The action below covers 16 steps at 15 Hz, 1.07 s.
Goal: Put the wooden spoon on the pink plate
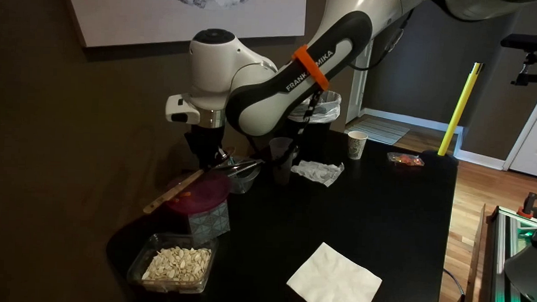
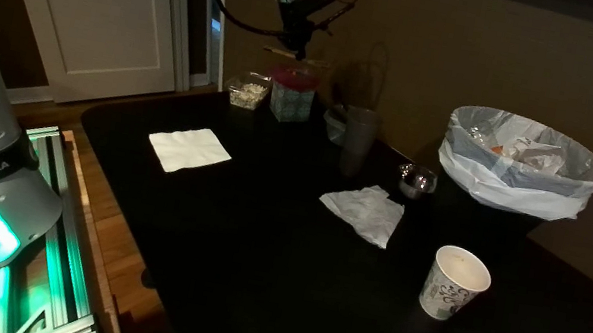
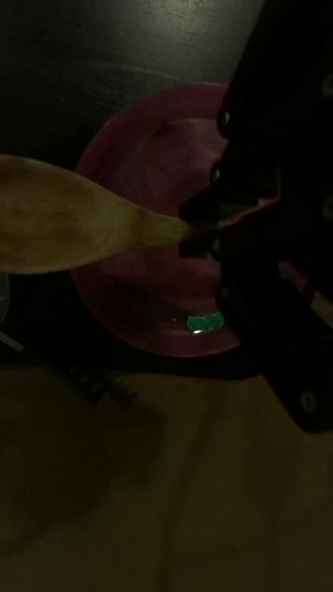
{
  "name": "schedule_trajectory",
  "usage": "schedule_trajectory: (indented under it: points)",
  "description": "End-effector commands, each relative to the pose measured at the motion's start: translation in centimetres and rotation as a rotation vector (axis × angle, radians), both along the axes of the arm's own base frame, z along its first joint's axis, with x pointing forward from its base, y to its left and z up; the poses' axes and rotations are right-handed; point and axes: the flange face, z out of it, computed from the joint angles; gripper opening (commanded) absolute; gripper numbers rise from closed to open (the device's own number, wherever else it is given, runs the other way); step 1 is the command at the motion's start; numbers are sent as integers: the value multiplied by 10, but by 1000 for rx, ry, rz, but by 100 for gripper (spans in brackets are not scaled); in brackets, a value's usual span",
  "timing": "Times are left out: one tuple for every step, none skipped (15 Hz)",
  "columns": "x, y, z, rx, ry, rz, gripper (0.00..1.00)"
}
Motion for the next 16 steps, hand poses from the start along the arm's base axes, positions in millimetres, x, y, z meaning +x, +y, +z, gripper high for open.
schedule_trajectory:
  points:
    - [15,6,-26,6,51,23,4]
    - [18,8,-30,13,55,25,4]
    - [20,9,-35,22,63,28,4]
    - [23,10,-39,26,71,28,4]
    - [27,9,-42,30,76,25,4]
    - [31,8,-43,35,77,15,4]
    - [35,6,-43,43,77,7,4]
    - [41,2,-42,49,77,-3,4]
    - [46,-1,-40,56,80,-12,4]
    - [50,-6,-38,66,87,-20,4]
    - [53,-9,-36,73,93,-26,4]
    - [56,-13,-35,71,99,-30,4]
    - [59,-17,-34,73,107,-31,4]
    - [60,-20,-33,73,116,-30,4]
    - [59,-23,-34,67,131,-25,4]
    - [59,-25,-34,63,143,-16,4]
